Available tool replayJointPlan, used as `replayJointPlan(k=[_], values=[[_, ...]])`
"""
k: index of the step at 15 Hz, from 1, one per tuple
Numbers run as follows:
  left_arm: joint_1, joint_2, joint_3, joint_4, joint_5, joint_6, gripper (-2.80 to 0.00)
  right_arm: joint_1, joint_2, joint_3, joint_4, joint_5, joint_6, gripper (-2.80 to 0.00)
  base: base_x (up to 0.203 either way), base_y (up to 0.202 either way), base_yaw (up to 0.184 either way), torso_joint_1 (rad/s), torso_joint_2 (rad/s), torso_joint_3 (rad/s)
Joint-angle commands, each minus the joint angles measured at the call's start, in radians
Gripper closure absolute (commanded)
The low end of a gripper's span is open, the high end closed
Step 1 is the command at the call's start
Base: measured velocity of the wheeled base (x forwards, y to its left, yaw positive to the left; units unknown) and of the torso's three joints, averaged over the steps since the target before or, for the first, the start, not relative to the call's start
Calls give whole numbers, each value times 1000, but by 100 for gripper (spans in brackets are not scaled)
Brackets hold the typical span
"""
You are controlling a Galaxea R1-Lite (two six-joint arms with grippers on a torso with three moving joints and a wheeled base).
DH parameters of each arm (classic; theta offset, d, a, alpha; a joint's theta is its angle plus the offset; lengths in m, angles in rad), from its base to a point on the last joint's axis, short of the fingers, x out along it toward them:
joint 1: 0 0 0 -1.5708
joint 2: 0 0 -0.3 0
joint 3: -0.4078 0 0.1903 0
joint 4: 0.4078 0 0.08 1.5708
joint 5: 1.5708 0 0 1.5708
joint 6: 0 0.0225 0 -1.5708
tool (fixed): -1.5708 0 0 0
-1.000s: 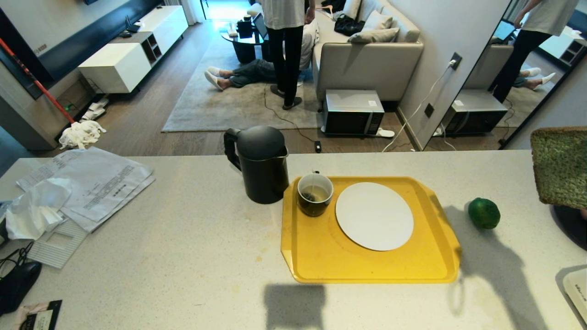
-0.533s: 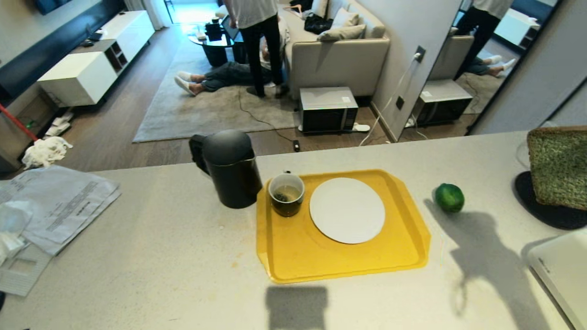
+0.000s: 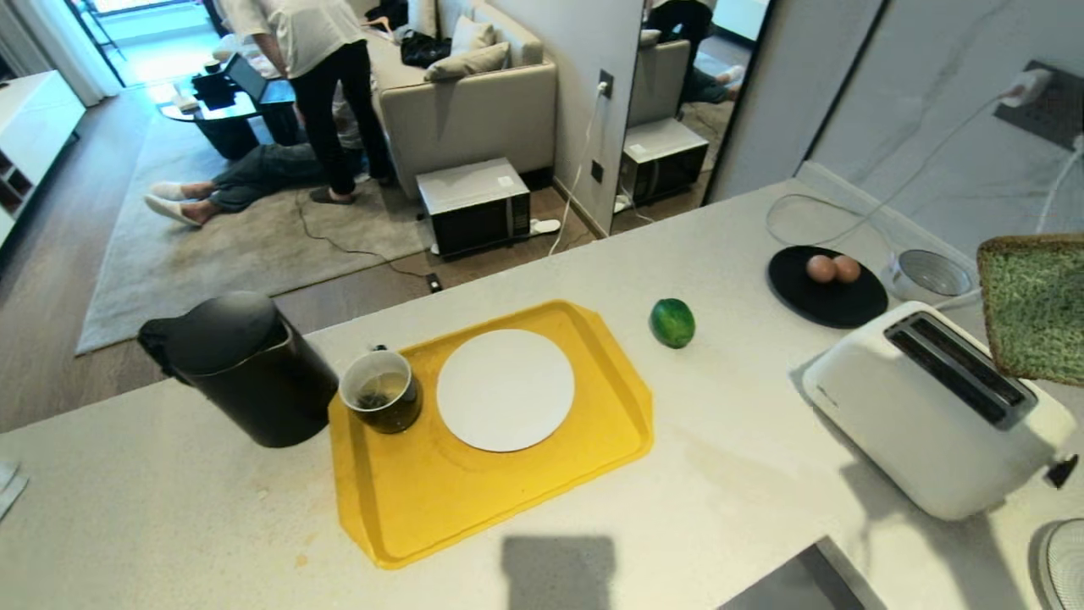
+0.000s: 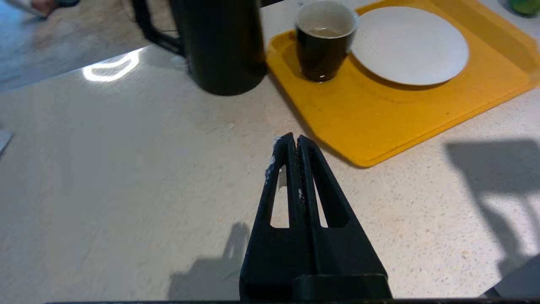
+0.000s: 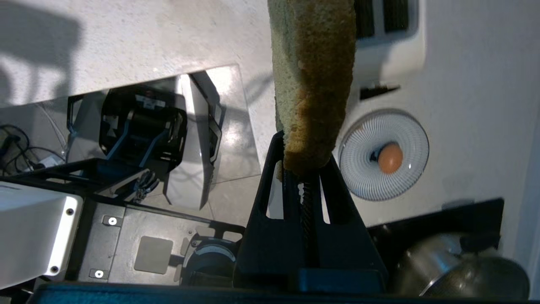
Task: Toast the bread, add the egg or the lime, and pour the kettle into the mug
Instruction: Put the bread slices in the toaster
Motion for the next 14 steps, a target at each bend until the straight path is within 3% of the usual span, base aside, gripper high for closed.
replayJointPlan(k=[1,5,14], values=[[0,2,0,0,1,0,0,1,2,1,7,2,-2,0,3,10,-168,7,7,7],[0,2,0,0,-1,0,0,1,9,6,7,4,-2,0,1,7,-131,3,4,3],[0,2,1,0,0,0,0,-1,36,-14,7,-12,1,0,0,0,0,0,0,0]])
